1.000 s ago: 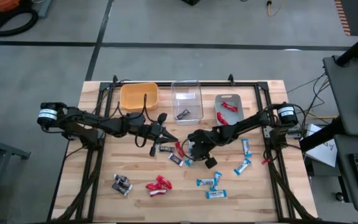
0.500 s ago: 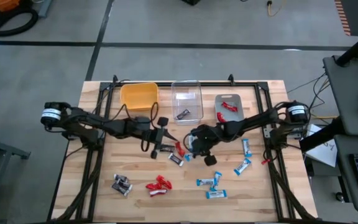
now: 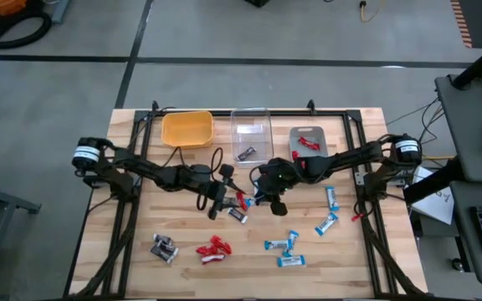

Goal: Sort candy
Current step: Put the white chocolate in the yellow bin

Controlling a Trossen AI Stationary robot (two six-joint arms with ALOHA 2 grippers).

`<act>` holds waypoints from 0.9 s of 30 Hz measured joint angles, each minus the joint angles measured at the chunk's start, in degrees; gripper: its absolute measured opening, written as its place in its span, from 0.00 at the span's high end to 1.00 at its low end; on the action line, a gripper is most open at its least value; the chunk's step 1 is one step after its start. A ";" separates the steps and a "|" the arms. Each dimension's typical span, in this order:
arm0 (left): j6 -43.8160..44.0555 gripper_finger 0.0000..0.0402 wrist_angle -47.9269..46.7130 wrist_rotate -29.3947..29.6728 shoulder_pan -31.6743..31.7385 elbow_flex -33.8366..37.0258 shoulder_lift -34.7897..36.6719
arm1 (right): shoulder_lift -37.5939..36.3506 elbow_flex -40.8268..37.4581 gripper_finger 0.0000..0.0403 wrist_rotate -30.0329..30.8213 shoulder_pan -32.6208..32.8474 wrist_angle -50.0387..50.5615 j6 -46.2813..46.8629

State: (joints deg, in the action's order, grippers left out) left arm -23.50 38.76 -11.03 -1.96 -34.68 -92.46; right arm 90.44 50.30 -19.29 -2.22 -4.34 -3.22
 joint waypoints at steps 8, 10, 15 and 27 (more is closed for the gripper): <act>-0.01 0.57 0.80 0.00 0.00 -3.27 -4.00 | -0.01 0.02 0.86 -3.68 -1.20 -3.85 4.16; -0.03 0.61 0.79 0.00 0.00 -3.47 -4.05 | -0.01 0.02 0.86 -3.69 -1.20 -3.70 4.26; -0.03 0.74 0.80 1.53 0.07 -3.85 -4.05 | 0.03 0.02 0.86 -3.69 -1.20 -3.71 4.32; -1.10 0.99 -1.52 3.68 0.25 -3.86 -1.22 | -0.01 0.08 0.79 -3.64 -2.49 -3.67 12.87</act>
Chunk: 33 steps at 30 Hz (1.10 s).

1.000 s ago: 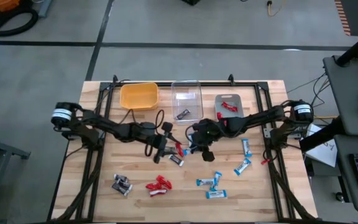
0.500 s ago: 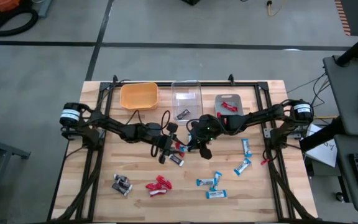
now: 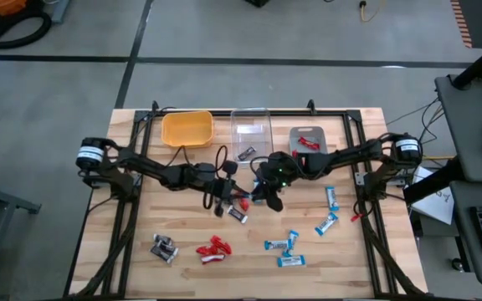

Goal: Sort candy
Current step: Put the white chocolate in the yellow bin

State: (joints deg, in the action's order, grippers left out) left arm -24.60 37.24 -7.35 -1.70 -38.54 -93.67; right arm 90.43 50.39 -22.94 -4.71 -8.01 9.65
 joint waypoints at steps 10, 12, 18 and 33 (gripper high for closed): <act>-0.46 1.00 -22.68 6.72 2.87 -0.02 16.86 | -4.41 0.03 0.60 2.33 -4.63 1.70 0.36; -0.46 1.00 -27.63 9.58 4.29 -0.03 20.49 | -5.95 0.03 0.57 5.27 -5.64 2.80 0.99; -1.24 1.00 -40.22 20.16 13.70 -0.06 29.02 | -11.02 0.03 0.54 13.60 -6.86 4.47 0.62; 2.43 0.99 -51.64 20.36 40.82 -0.07 27.24 | -15.60 0.00 0.59 14.01 -5.67 4.38 0.37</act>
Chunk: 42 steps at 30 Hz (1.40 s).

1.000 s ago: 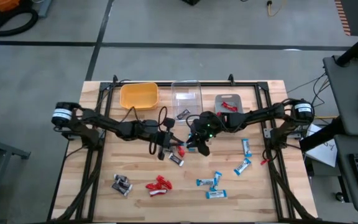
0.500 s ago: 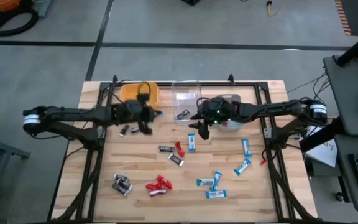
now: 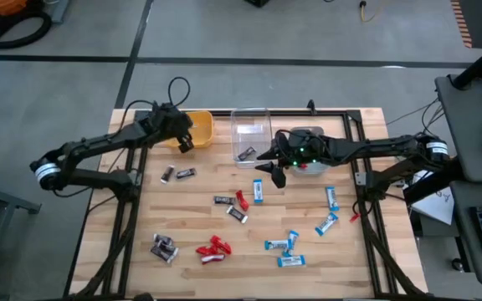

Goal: Sort candy
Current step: Put the white chocolate in the yellow bin

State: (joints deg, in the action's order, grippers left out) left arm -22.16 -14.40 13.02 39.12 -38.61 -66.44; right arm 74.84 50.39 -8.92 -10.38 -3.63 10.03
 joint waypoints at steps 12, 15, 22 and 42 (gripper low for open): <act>9.85 0.84 -0.24 8.12 1.07 0.02 -4.78 | 2.74 -0.03 0.58 0.08 -0.02 0.44 0.97; 10.88 0.80 -0.25 7.18 1.07 0.04 -4.76 | 2.74 -0.04 0.58 0.08 -0.02 0.38 2.49; 13.79 0.76 -0.17 -4.06 0.91 0.04 -3.19 | 2.83 -0.03 0.58 0.04 0.00 1.43 8.96; 15.42 0.81 15.70 -31.63 -16.69 0.20 -1.69 | 2.83 -0.02 0.67 -2.38 10.05 37.95 38.47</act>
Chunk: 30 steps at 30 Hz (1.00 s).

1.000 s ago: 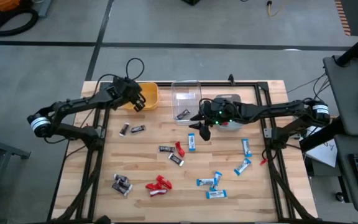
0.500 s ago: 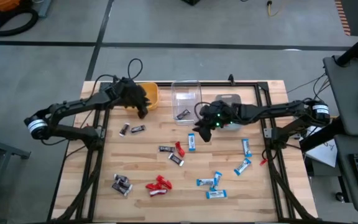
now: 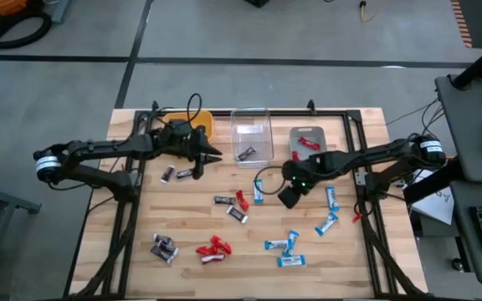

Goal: Sort candy
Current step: Put the white chocolate in the yellow bin

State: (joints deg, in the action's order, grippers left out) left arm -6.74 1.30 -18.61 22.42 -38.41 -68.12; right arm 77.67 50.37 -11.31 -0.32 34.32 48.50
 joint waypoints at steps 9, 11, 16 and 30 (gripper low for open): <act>2.73 0.81 0.07 0.20 -0.61 0.00 0.03 | 0.00 0.00 0.68 -4.28 6.32 21.09 13.80; 2.67 0.81 0.07 0.20 -0.60 0.00 0.03 | 0.00 0.00 0.67 -3.96 7.17 26.89 16.02; 2.60 0.81 0.06 0.20 -0.60 0.00 0.04 | 0.00 -0.76 0.60 0.75 7.46 33.52 17.72; 1.49 0.81 0.00 0.24 -0.57 0.00 0.03 | 0.55 -6.75 0.47 5.26 7.20 31.29 23.02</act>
State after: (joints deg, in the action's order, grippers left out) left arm -5.26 1.30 -18.37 21.86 -38.41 -68.10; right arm 78.22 43.61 -6.04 6.87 65.61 71.52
